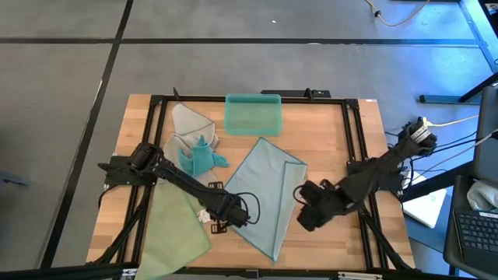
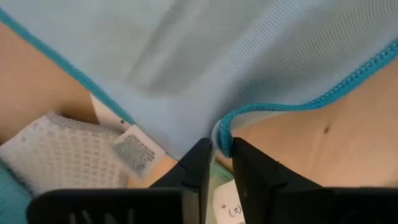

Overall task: Fold microfiber towels
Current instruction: Fold the light blue towel

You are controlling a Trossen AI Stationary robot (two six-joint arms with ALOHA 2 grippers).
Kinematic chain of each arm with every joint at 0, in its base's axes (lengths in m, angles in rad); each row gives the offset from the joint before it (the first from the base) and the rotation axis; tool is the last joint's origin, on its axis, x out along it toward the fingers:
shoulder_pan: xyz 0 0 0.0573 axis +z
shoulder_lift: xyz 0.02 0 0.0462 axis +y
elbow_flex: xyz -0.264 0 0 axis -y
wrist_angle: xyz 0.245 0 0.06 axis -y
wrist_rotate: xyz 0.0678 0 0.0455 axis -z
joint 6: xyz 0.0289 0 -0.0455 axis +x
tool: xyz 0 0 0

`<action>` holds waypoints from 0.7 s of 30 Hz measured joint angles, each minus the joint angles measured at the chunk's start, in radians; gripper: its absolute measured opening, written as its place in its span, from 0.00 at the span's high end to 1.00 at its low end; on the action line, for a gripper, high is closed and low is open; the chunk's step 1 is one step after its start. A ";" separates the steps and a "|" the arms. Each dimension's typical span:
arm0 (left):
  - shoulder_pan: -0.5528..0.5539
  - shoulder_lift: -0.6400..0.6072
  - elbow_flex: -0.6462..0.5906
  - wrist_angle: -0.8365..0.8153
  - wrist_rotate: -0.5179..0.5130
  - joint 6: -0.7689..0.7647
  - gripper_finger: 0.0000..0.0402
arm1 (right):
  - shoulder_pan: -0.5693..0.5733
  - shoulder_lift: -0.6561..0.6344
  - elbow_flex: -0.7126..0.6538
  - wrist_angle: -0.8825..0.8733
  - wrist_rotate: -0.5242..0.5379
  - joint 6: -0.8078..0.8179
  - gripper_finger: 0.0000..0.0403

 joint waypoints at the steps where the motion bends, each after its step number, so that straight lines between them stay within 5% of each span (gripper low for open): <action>1: 0.002 -0.009 0.003 -0.008 -0.002 0.000 0.85 | -0.021 0.016 0.000 0.015 -0.021 -0.003 0.53; 7: 0.020 -0.123 0.010 -0.045 -0.090 0.000 0.86 | -0.163 0.039 0.000 0.174 -0.230 -0.027 0.53; 21: 0.161 -0.305 0.011 0.044 -0.187 0.100 0.86 | -0.463 0.096 0.007 0.065 -0.224 -0.157 0.47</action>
